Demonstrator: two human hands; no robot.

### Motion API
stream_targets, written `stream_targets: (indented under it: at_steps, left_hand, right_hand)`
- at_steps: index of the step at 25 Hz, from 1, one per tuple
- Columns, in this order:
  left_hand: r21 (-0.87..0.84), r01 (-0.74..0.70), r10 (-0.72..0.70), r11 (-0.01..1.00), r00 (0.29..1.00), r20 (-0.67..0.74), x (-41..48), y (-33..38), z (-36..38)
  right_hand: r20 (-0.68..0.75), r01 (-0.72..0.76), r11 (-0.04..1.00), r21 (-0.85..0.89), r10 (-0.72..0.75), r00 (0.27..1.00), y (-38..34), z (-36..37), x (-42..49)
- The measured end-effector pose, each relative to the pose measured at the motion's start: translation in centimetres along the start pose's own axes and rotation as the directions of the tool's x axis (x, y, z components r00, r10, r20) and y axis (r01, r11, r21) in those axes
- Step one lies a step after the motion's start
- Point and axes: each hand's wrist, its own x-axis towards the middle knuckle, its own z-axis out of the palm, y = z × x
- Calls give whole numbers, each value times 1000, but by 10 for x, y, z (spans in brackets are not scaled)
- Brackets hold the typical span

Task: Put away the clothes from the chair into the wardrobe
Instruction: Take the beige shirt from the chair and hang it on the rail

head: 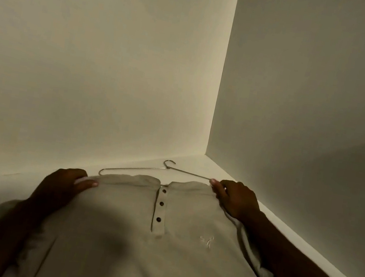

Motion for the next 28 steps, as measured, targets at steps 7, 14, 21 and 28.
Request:
stream_targets:
  at_steps: [7, 14, 21, 28]
  left_hand:
    - [-39, 51, -52, 998, 998, -32, 19, -12, -1]
    - [50, -172, 178, 984, 965, -192, 12, 6, 0]
    - [126, -504, 496, 855, 864, 89, 55, 66, 58]
    - [230, -391, 423, 891, 899, -111, 53, 49, 63]
  right_hand:
    - [79, 63, 997, -39, -59, 995, -14, 9, 66]
    - [-218, -28, 990, 141, 58, 974, -11, 3, 57]
    - [-701, 215, 976, -28, -172, 692, -10, -44, 33]
    - [-629, 410, 901, -139, -400, 667, 37, -101, 44]
